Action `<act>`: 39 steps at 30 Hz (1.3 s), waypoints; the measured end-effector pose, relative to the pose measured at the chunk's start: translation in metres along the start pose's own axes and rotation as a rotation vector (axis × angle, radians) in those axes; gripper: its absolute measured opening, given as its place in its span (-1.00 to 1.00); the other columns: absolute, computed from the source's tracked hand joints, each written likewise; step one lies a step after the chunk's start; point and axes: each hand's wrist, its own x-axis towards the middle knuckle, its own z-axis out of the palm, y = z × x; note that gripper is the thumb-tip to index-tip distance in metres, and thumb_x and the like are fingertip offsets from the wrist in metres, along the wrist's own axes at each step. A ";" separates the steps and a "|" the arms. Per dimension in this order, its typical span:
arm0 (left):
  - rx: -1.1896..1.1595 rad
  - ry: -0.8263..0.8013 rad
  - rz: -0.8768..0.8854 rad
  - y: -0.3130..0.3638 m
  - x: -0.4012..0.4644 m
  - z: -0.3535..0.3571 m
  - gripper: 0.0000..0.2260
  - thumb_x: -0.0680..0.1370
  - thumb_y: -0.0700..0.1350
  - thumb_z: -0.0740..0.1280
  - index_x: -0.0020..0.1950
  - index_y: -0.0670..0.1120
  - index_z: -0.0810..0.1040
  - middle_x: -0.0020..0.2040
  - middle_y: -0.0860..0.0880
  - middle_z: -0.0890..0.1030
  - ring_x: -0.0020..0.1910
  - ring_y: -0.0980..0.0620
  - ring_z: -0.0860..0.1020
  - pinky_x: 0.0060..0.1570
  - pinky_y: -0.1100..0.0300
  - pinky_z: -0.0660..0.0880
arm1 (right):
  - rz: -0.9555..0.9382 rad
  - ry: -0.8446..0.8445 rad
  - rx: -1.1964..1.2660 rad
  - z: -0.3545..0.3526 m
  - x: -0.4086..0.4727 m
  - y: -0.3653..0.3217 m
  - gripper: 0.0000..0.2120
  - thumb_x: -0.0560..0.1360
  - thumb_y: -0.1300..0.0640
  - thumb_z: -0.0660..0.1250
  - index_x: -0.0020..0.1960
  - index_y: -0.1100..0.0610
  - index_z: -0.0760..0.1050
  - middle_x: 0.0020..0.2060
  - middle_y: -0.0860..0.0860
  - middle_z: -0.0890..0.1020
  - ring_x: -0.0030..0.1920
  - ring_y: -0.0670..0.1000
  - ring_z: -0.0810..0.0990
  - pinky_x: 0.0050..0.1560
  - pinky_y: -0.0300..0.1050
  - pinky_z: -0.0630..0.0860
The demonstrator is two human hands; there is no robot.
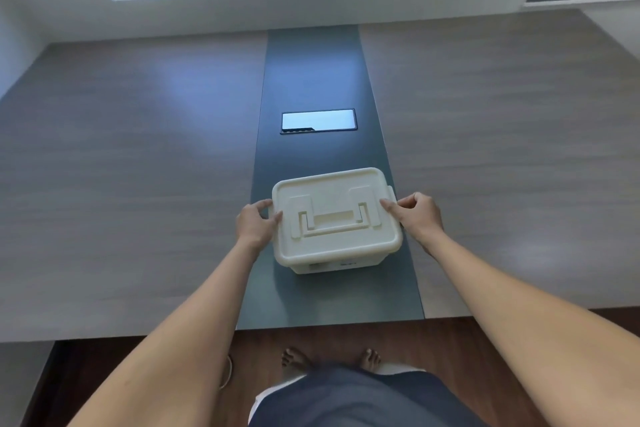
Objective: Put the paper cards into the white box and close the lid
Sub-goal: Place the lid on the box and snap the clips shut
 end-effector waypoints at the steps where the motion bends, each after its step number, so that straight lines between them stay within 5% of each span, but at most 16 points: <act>1: 0.042 0.004 0.031 -0.001 0.000 0.001 -0.59 0.54 -0.04 0.42 0.38 -0.08 0.54 0.10 -0.17 0.60 0.05 -0.10 0.56 0.17 0.04 0.49 | 0.004 0.001 0.008 0.000 -0.001 0.003 -0.57 0.38 -0.13 0.54 -0.05 0.22 0.57 -0.10 0.05 0.69 -0.05 0.07 0.65 -0.08 -0.08 0.53; 8: -0.015 -0.019 0.069 -0.007 0.000 0.004 -0.60 0.55 0.00 0.40 0.39 -0.02 0.53 -0.05 -0.14 0.63 -0.05 -0.06 0.56 0.01 0.14 0.44 | 0.026 -0.006 0.064 0.002 -0.001 0.011 -0.61 0.37 -0.10 0.57 -0.10 0.21 0.60 -0.14 0.04 0.69 -0.05 0.08 0.66 -0.04 -0.05 0.57; 12: -0.114 -0.021 -0.026 -0.010 0.006 0.005 -0.61 0.59 0.03 0.33 0.38 -0.08 0.50 0.08 -0.17 0.65 0.02 -0.10 0.60 0.05 0.10 0.48 | 0.090 -0.029 0.112 0.009 0.006 0.003 -0.60 0.35 -0.06 0.60 -0.10 0.26 0.64 -0.10 0.08 0.71 -0.01 0.07 0.66 0.06 -0.05 0.56; 16: -0.213 -0.083 -0.131 -0.012 0.018 0.002 -0.71 0.64 0.05 0.25 0.17 -0.14 0.55 0.11 -0.16 0.65 0.10 -0.18 0.61 0.17 -0.12 0.54 | 0.150 -0.034 0.164 0.019 0.013 -0.007 -0.57 0.33 -0.02 0.62 -0.06 0.33 0.65 -0.07 0.14 0.73 0.02 0.10 0.67 0.09 -0.05 0.54; 21: -0.308 -0.114 -0.216 -0.014 0.037 -0.002 -0.68 0.64 0.08 0.21 0.00 -0.17 0.53 -0.07 -0.14 0.58 -0.12 -0.09 0.53 -0.07 0.01 0.52 | 0.189 -0.042 0.226 0.031 0.023 -0.016 -0.61 0.32 -0.01 0.63 -0.11 0.27 0.60 -0.05 0.18 0.73 -0.02 0.09 0.65 0.14 0.05 0.59; 26: -0.415 -0.087 -0.245 -0.013 0.053 -0.004 -0.70 0.62 0.07 0.27 0.05 -0.17 0.56 -0.06 -0.09 0.62 -0.15 -0.05 0.55 -0.23 0.15 0.48 | 0.362 -0.203 0.415 0.040 0.030 -0.021 -0.55 0.40 -0.05 0.56 0.11 0.18 0.49 0.04 0.13 0.71 -0.08 0.12 0.70 -0.17 0.02 0.67; 30: -0.560 -0.063 -0.327 -0.013 0.057 0.000 -0.74 0.57 0.08 0.36 -0.01 -0.12 0.55 -0.12 -0.06 0.64 -0.27 0.01 0.55 -0.33 0.17 0.44 | 0.423 -0.251 0.431 0.044 0.036 -0.019 -0.42 0.44 -0.17 0.48 0.27 0.19 0.48 0.10 0.13 0.70 0.06 0.17 0.70 0.01 0.11 0.66; 34: -0.614 -0.027 -0.370 -0.011 0.058 0.001 -0.70 0.51 0.07 0.45 -0.06 -0.16 0.54 -0.18 -0.07 0.62 -0.37 0.03 0.51 -0.43 0.23 0.44 | 0.432 -0.257 0.452 0.043 0.043 -0.023 -0.48 0.45 -0.11 0.50 0.24 0.23 0.55 -0.01 0.09 0.72 -0.09 0.10 0.70 -0.19 -0.02 0.62; 37: -0.620 0.045 -0.328 -0.009 0.060 0.002 -0.70 0.47 0.00 0.51 -0.07 -0.21 0.57 -0.15 -0.10 0.64 -0.25 -0.05 0.59 -0.26 0.18 0.54 | 0.421 -0.172 0.473 0.045 0.046 -0.026 -0.51 0.40 -0.05 0.55 0.16 0.28 0.59 -0.02 0.12 0.71 -0.11 0.11 0.69 -0.06 0.01 0.66; 39: -0.573 0.099 -0.266 -0.006 0.062 0.002 -0.77 0.44 -0.04 0.54 -0.11 -0.18 0.62 -0.12 -0.12 0.69 -0.13 -0.12 0.65 -0.08 0.08 0.61 | 0.342 -0.095 0.448 0.045 0.045 -0.025 -0.60 0.38 -0.01 0.58 0.05 0.23 0.59 -0.03 0.12 0.71 -0.16 0.06 0.68 -0.16 -0.11 0.62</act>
